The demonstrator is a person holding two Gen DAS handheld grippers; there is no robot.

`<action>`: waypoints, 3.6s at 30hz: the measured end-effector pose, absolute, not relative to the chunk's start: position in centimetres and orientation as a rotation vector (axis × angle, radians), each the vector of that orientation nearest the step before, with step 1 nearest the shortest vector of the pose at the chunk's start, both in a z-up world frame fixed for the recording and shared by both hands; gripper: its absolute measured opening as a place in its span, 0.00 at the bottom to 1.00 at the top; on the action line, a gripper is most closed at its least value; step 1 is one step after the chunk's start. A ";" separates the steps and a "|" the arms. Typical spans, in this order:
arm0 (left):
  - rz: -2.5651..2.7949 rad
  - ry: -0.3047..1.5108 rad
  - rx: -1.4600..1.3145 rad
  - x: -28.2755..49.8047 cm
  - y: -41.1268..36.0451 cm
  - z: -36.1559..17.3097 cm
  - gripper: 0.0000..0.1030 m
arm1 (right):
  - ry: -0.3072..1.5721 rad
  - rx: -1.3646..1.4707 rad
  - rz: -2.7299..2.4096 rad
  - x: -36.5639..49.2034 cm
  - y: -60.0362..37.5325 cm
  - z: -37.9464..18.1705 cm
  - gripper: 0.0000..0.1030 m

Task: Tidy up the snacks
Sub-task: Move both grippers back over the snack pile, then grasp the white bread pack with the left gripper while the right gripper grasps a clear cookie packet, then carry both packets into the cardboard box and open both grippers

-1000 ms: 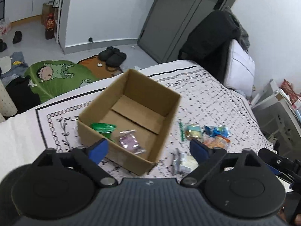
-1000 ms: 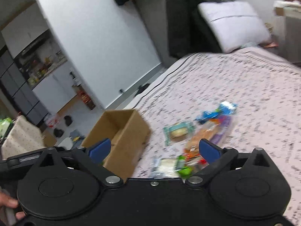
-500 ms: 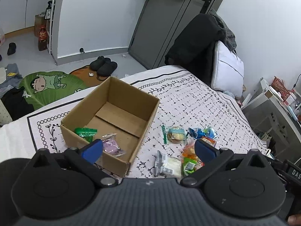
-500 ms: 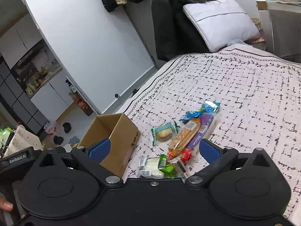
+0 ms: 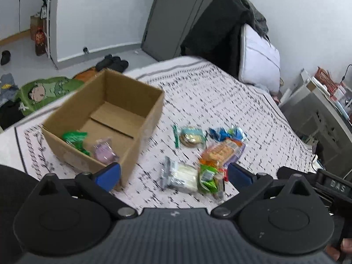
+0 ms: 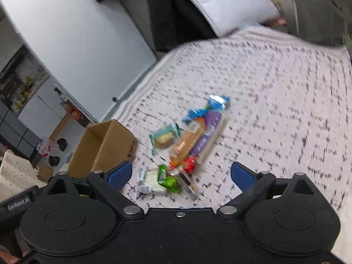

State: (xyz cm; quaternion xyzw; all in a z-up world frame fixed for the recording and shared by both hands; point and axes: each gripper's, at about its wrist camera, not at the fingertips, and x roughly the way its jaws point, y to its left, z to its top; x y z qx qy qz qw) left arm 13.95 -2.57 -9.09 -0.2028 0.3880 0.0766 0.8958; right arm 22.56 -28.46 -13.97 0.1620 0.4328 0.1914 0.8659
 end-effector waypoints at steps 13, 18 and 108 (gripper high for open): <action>0.160 0.902 -0.470 16.9 -4.8 -13.3 0.94 | 1.046 0.369 0.424 24.3 -27.6 -17.0 0.72; 0.196 0.929 -0.490 18.3 -4.9 -14.7 0.78 | 1.096 0.370 0.432 25.0 -27.1 -18.2 0.63; 0.332 0.788 -0.507 15.6 5.7 -7.1 0.50 | 0.810 0.309 0.689 23.9 -17.4 -14.4 0.12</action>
